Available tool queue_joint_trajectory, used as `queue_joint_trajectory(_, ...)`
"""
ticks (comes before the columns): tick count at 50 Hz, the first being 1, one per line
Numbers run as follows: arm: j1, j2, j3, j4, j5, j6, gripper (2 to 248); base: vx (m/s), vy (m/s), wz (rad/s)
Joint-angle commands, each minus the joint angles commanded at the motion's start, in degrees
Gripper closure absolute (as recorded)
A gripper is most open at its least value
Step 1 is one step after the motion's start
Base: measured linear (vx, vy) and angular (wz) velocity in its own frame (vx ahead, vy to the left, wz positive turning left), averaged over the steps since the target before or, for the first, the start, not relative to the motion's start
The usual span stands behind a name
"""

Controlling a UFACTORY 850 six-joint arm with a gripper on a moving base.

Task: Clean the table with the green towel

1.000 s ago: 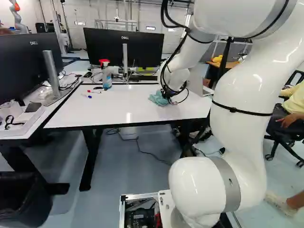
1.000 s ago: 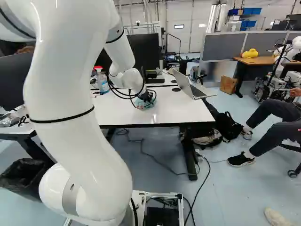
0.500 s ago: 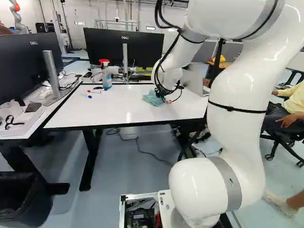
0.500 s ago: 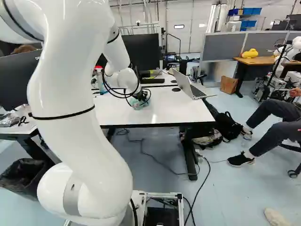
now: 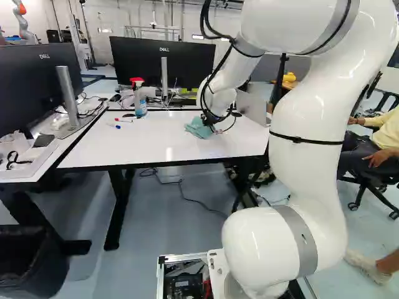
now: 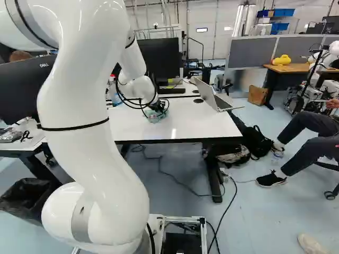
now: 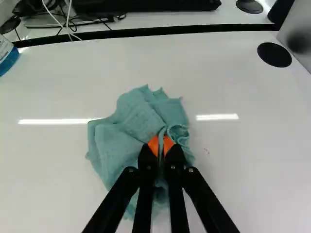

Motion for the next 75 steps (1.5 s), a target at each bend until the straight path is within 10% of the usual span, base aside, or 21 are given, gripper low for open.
queue_joint_trajectory(43, 3.72, 12.57, 7.84, 0.0, -9.84, 0.0, 217, 0.0, 0.0, 0.0)
queue_joint_trajectory(75, 4.11, 13.39, 8.71, 0.0, -9.84, 0.0, 217, 0.0, 0.0, 0.0)
